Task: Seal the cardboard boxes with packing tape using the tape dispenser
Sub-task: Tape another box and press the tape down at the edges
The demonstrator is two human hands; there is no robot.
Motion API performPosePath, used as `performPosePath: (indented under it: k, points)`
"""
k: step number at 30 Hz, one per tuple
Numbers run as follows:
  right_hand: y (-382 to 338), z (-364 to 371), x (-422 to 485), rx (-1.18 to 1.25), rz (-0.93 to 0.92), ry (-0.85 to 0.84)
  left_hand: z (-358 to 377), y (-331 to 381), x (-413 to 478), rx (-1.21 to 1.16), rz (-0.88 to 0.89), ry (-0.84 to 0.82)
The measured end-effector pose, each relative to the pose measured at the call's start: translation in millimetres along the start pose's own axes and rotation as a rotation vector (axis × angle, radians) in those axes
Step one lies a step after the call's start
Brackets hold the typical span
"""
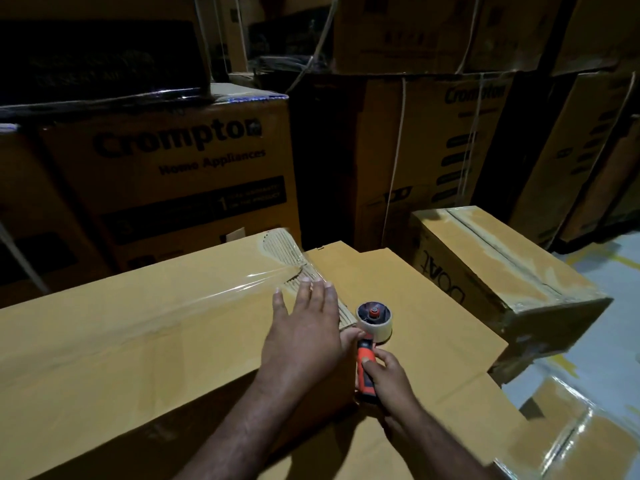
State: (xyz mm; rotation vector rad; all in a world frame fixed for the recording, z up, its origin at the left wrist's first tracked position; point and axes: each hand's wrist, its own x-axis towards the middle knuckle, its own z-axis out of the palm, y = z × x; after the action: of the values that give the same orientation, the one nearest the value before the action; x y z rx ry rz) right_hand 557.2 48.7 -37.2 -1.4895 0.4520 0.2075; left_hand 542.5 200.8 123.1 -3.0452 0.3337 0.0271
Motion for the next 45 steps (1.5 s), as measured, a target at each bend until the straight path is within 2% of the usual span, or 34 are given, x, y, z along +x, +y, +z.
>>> performPosePath:
  k: [5, 8, 10, 13, 15, 16, 17, 19, 21, 23, 26, 27, 29, 31, 33, 37, 45]
  points:
    - [6.0, -11.2, 10.4, -0.529, -0.089, 0.037, 1.3, 2.9, -4.0, 0.030, 0.035, 0.043]
    - [-11.2, -14.5, 7.9, -0.889, -0.172, 0.153, 2.4, 6.8, -6.1, 0.011, 0.038, 0.057]
    - [-35.9, -15.7, -4.5, -0.816, -0.356, 0.241, 2.6, 6.4, -6.5, -0.013, 0.028, 0.054]
    - [-85.6, -15.6, -42.8, -0.410, -0.877, 0.353, 0.7, 5.2, -5.4, -0.047, -0.013, 0.032]
    - [-110.4, -3.4, -75.7, -0.371, -1.150, 0.335, 2.3, 3.4, -3.4, -0.063, -0.055, 0.031]
    - [-114.5, 4.5, -85.7, -0.400, -1.211, 0.258, 3.4, 2.5, -3.1, -0.072, -0.077, 0.030]
    - [-114.9, 11.9, -91.6, -0.447, -1.213, 0.145, 4.5, 1.5, -3.8, -0.083, -0.094, 0.028]
    - [-110.5, 22.7, -93.4, -0.585, -1.068, -0.086, 6.4, 0.1, -7.1, -0.095, -0.110, 0.022]
    - [-103.6, 26.5, -85.1, -0.709, -0.978, -0.173, 6.6, 0.6, -11.0, -0.065, -0.120, 0.012]
    - [-100.5, 27.3, -78.5, -0.757, -0.984, -0.170, 6.6, 1.4, -10.4, -0.034, -0.122, 0.005]
    - [-97.6, 29.2, -77.8, -0.714, -0.951, -0.139, 0.2, -4.2, -5.8, -0.155, -0.040, -0.070]
    - [-97.6, 29.8, -77.2, -0.688, -0.940, -0.108, -5.8, -10.0, -5.3, -0.253, 0.001, -0.109]
    - [-102.6, 30.9, -74.7, -0.682, -0.941, -0.033, -22.7, -22.7, -4.7, -0.597, 0.006, -0.150]
    - [-109.7, 32.3, -71.6, -0.726, -0.937, -0.002, -32.4, -30.9, 1.4, -0.819, -0.097, -0.054]
    - [-116.1, 33.6, -69.8, -0.751, -0.853, -0.037, -33.8, -29.4, 22.5, -0.741, -0.190, 0.082]
    - [-117.8, 33.6, -73.8, -0.816, -0.814, -0.016, -20.6, -20.5, 78.3, -0.397, -0.353, 0.030]
    - [-122.6, 34.7, -79.0, -0.903, -0.735, -0.020, -9.6, -52.8, 139.6, -0.305, -0.588, 0.022]
